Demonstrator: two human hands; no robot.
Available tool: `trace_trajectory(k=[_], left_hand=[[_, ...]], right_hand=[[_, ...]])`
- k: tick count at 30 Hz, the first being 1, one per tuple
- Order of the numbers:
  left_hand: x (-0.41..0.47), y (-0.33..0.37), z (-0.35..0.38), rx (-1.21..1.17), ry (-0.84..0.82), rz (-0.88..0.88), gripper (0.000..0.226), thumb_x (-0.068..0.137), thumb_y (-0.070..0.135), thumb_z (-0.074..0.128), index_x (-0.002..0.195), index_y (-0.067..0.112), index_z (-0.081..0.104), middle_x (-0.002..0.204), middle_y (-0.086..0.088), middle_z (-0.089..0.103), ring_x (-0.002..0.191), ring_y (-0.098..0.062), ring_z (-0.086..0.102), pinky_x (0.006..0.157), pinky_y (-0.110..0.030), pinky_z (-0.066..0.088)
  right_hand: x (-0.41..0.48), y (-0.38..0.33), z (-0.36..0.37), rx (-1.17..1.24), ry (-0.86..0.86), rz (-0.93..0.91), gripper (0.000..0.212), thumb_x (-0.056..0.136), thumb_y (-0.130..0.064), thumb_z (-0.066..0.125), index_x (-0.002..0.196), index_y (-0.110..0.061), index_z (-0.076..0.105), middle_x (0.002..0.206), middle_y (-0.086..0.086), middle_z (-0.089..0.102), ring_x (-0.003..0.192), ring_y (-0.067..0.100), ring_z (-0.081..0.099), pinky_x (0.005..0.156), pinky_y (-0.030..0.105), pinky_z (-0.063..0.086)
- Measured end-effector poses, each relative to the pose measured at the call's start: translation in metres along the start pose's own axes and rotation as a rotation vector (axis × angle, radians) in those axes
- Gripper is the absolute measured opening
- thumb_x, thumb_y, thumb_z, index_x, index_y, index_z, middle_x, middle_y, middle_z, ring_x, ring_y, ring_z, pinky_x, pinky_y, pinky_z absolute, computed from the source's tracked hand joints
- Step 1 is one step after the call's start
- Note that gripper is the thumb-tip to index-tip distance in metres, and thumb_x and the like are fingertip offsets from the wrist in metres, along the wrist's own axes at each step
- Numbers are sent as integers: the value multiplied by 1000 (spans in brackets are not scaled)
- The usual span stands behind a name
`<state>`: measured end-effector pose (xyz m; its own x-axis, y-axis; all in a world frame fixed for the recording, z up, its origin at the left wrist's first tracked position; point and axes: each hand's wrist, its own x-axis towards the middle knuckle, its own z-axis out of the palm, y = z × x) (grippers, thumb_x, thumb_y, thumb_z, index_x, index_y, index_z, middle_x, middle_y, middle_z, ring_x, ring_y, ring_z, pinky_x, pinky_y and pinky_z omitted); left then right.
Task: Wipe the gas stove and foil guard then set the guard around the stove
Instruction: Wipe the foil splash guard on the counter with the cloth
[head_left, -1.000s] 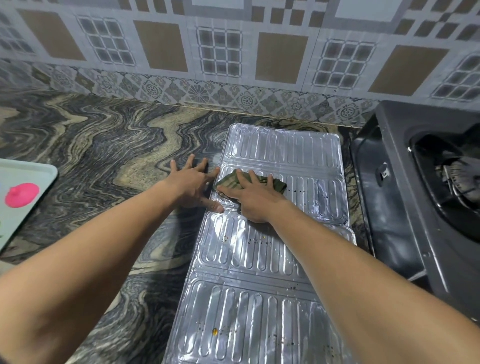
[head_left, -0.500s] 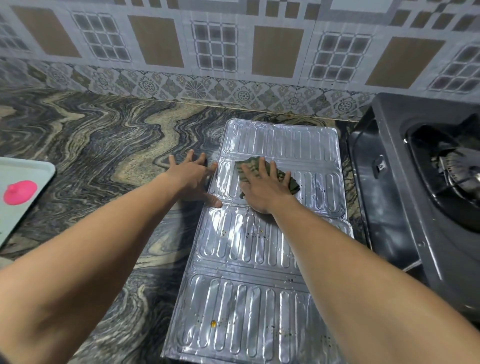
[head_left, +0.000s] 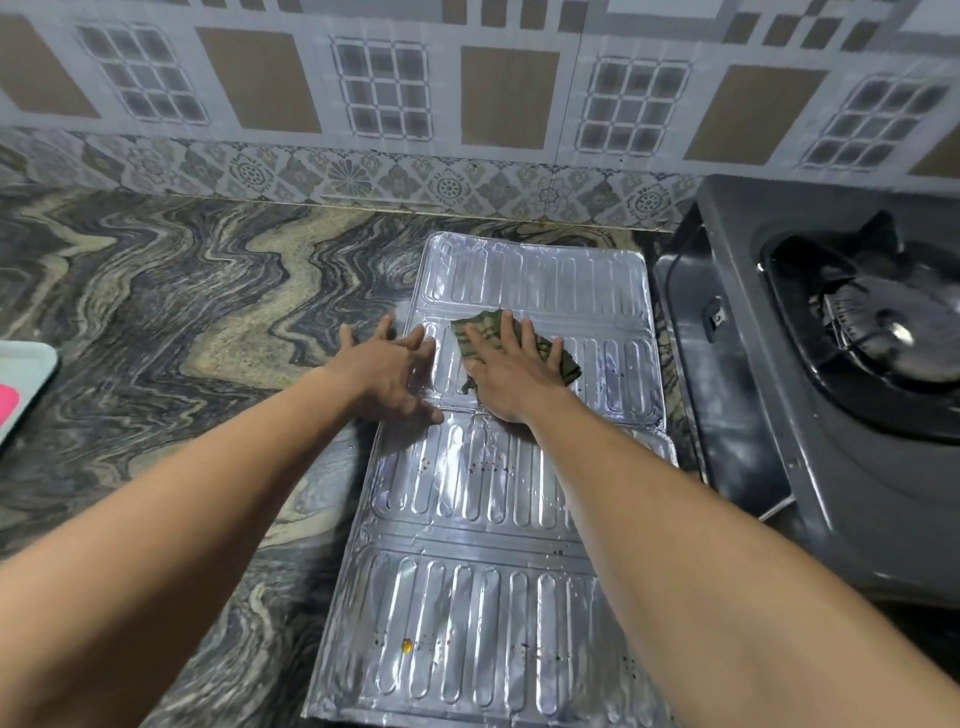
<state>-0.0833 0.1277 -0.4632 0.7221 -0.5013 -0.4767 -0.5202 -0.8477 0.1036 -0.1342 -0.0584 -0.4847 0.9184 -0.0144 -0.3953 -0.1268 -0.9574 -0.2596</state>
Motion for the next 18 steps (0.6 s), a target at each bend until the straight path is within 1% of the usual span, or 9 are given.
trace_trajectory(k=[6, 8, 10, 11, 15, 18], left_hand=[[-2, 2, 0, -14, -10, 4, 117, 71, 80, 57, 158, 28, -1, 163, 8, -14, 149, -34, -16, 108, -72, -13], [-4, 5, 0, -31, -10, 6, 114, 75, 75, 60, 158, 26, -2, 163, 6, -14, 149, -33, -16, 109, -72, -12], [-4, 10, 2, -59, 8, 35, 109, 80, 67, 63, 158, 27, -1, 164, 3, -11, 150, -31, -15, 111, -72, -9], [-5, 14, 3, -69, 16, 53, 107, 81, 66, 63, 158, 27, 0, 165, 2, -11, 150, -30, -13, 112, -71, -8], [-4, 25, 8, -33, -3, 74, 116, 72, 79, 59, 158, 30, -3, 164, 3, -14, 152, -26, -9, 112, -69, -5], [-1, 20, 12, -30, 11, 74, 119, 66, 86, 53, 157, 34, -4, 163, 4, -17, 152, -24, -9, 111, -70, -7]], right_hand=[[-12, 24, -2, -10, 6, 114, 56, 105, -50, 18, 153, -50, -12, 160, -4, -33, 146, 30, -31, 104, 75, -20], [-16, 30, -3, -2, 6, 144, 55, 105, -52, 16, 152, -51, -13, 159, -4, -33, 145, 31, -32, 102, 76, -20], [-18, 33, -4, 19, 4, 144, 55, 105, -53, 16, 152, -51, -12, 159, -5, -34, 146, 30, -32, 103, 76, -19], [-18, 34, -4, 29, 0, 139, 55, 105, -53, 16, 152, -51, -12, 159, -5, -34, 146, 30, -32, 104, 75, -18], [-16, 35, -3, 37, -14, 123, 57, 105, -51, 16, 153, -48, -15, 158, -2, -37, 144, 32, -35, 106, 74, -17], [-14, 36, -1, 31, -8, 114, 58, 105, -51, 15, 152, -46, -19, 156, 0, -40, 142, 34, -37, 106, 74, -18]])
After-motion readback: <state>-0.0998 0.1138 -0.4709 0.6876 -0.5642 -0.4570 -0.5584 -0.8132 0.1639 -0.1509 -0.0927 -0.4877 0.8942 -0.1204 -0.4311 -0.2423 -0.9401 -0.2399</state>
